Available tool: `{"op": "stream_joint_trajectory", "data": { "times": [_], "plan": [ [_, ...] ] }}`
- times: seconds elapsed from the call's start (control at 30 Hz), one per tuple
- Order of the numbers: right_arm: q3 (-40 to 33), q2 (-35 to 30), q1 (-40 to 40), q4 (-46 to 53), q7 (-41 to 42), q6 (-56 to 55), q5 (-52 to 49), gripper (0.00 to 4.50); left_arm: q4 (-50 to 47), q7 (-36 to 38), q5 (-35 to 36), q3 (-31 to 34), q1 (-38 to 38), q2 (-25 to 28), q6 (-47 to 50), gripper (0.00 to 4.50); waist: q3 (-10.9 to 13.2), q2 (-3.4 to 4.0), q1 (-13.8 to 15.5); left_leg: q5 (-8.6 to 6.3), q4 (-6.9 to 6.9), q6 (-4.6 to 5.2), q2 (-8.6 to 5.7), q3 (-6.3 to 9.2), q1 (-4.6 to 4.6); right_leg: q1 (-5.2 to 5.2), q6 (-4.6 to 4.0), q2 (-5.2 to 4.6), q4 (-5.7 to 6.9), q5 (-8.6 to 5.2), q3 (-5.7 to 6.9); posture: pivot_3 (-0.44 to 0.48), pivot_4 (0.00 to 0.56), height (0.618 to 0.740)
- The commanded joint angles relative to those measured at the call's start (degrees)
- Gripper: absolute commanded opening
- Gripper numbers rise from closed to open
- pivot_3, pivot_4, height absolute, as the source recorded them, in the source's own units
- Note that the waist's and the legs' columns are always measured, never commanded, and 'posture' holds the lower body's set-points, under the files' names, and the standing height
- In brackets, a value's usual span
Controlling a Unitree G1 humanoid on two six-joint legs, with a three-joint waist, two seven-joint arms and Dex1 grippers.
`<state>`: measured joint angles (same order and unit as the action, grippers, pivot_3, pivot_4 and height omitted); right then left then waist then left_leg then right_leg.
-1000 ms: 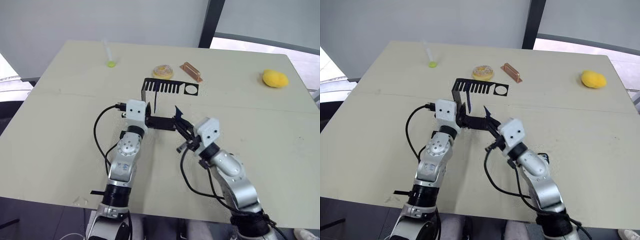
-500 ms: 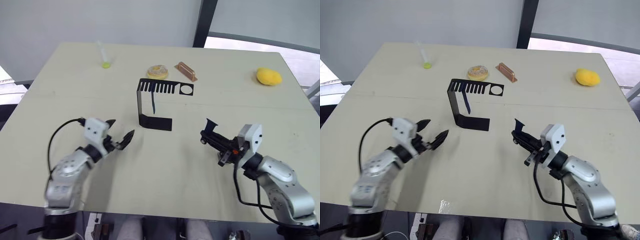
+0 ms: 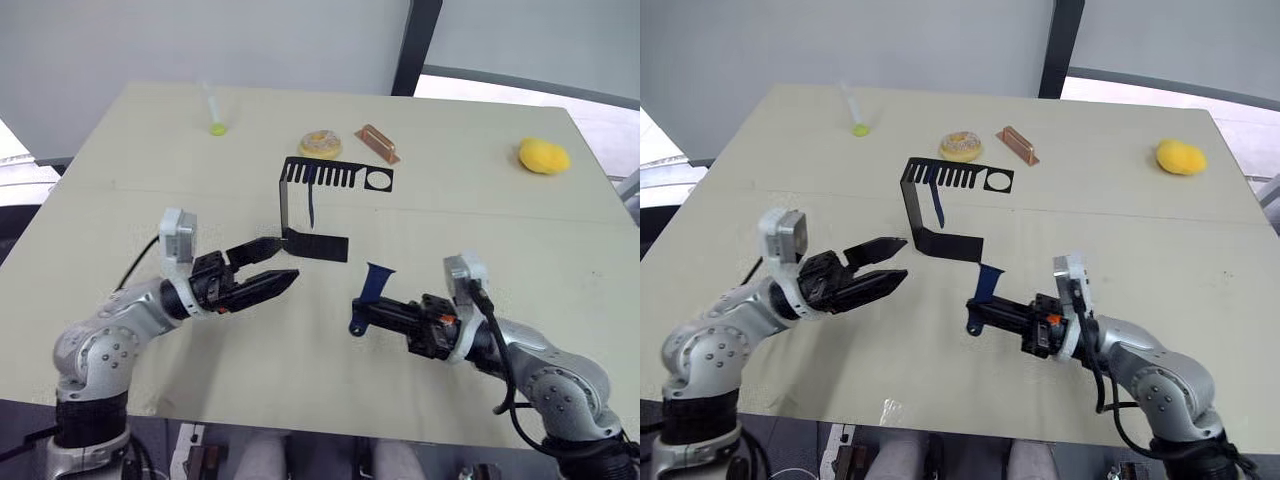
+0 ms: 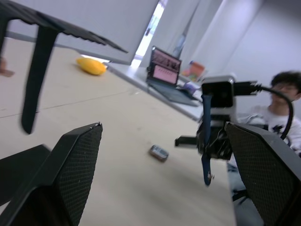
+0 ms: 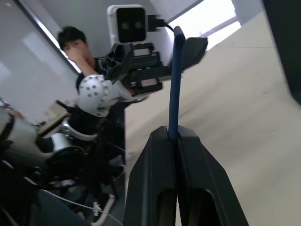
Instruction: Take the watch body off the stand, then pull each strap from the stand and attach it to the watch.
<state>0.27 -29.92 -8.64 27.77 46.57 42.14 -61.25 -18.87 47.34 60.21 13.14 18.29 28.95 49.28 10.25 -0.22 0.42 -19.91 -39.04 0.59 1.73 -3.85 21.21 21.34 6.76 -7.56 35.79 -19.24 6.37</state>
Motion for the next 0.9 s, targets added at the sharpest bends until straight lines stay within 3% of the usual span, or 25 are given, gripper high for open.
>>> {"op": "stream_joint_trajectory", "data": {
  "times": [0.03,0.17,0.37,0.43,0.9],
  "plan": [
    [1.6,2.4,-2.1,0.5,-0.8,1.7,-2.8,0.0,0.3,-2.2,8.6,-0.5,2.3,0.2,6.6,4.48,0.0,0.0,-0.3,0.0,0.0,0.0,0.0,0.0,-0.01,0.0,0.0,0.0,0.01,0.0,0.0,0.0,0.15,0.74],
    [3.0,4.0,-4.4,0.2,-1.8,3.6,-2.9,0.0,0.4,-3.2,12.2,-2.0,3.5,0.6,10.4,4.48,0.0,0.0,-0.5,0.0,0.0,0.0,0.0,0.0,-0.01,0.02,0.0,0.02,0.03,0.0,-0.01,0.0,0.15,0.74],
    [3.5,6.5,-7.2,0.3,-5.3,5.9,-4.5,0.0,-0.6,-4.3,11.5,-3.5,2.9,-0.4,9.9,4.48,0.0,0.0,-0.5,0.01,-0.01,-0.01,-0.03,-0.01,0.0,0.03,0.0,0.03,0.03,0.0,-0.01,0.0,0.15,0.74],
    [3.4,7.5,-8.3,0.3,-6.8,6.7,-5.2,0.0,-0.9,-4.4,10.8,-4.0,2.5,-0.5,9.6,3.97,0.0,0.0,-0.5,0.01,-0.01,-0.01,-0.03,-0.01,0.0,0.04,0.0,0.04,0.03,0.0,-0.01,0.0,0.15,0.74],
    [2.7,8.8,-10.7,-0.1,-11.1,9.7,-8.0,0.0,-0.1,-7.8,13.6,-3.7,2.9,-2.6,9.5,3.97,0.0,0.0,-0.5,0.01,-0.01,-0.01,-0.03,-0.03,0.01,0.06,0.0,0.05,0.03,0.0,-0.05,0.0,0.15,0.74]
  ]
}}
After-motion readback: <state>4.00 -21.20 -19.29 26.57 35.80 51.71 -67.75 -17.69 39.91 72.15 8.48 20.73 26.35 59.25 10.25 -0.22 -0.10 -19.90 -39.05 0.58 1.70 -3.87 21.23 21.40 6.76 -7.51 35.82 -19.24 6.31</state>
